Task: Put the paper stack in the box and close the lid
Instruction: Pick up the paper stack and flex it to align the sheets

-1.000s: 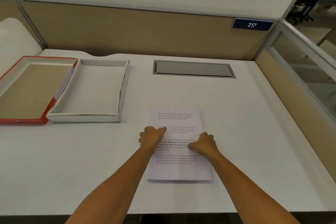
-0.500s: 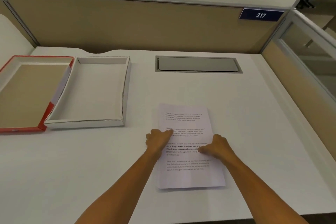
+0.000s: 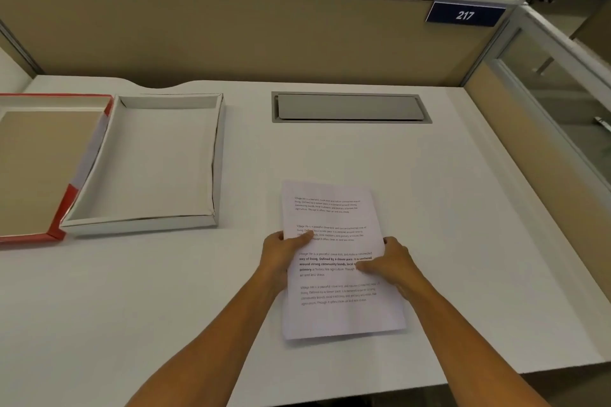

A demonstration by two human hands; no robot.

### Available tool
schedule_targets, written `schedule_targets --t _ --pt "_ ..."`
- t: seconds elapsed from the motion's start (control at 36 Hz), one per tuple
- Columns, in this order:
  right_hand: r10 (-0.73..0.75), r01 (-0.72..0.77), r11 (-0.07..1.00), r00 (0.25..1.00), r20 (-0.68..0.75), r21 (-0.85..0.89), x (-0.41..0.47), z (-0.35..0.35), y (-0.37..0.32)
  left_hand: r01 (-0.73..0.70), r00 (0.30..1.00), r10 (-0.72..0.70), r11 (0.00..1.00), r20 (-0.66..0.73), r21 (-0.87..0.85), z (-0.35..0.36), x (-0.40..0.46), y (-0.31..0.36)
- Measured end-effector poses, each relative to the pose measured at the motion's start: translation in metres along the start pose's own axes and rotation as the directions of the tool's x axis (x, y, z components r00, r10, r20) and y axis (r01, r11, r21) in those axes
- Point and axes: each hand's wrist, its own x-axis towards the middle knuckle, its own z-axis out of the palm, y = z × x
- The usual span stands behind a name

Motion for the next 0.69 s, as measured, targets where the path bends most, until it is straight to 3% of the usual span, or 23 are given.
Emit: schedule_targets --t 0.17,0.28,0.42,0.5,0.58,0.69 --pt "-0.023 0.023 1.000 0.999 0.034 -0.005 -0.002 -0.005 -0.002 -0.142 0.989 0.144 0.982 -0.010 0.127 0.011 -0.008 0.003" --pt "-0.074 0.074 0.997 0.995 0.069 -0.002 -0.003 -0.010 0.003 -0.262 0.961 0.275 0.915 0.002 0.308 0.026 -0.019 0.010" --pt "-0.174 0.129 0.956 0.973 0.153 0.265 -0.003 -0.027 0.005 -0.434 0.885 0.461 0.763 0.068 0.479 0.046 -0.043 0.028" --pt "-0.222 0.129 0.867 0.965 0.141 0.481 0.001 -0.039 0.000 -0.512 0.845 0.510 0.685 0.160 0.518 0.061 -0.061 0.044" --pt "-0.438 0.259 0.687 0.893 0.104 0.679 0.004 -0.053 -0.005 -0.570 0.811 0.535 0.629 0.238 0.529 0.073 -0.082 0.059" --pt "-0.573 0.342 0.517 0.819 0.020 0.784 0.000 -0.075 -0.012 -0.648 0.757 0.574 0.598 0.311 0.472 0.079 -0.103 0.074"
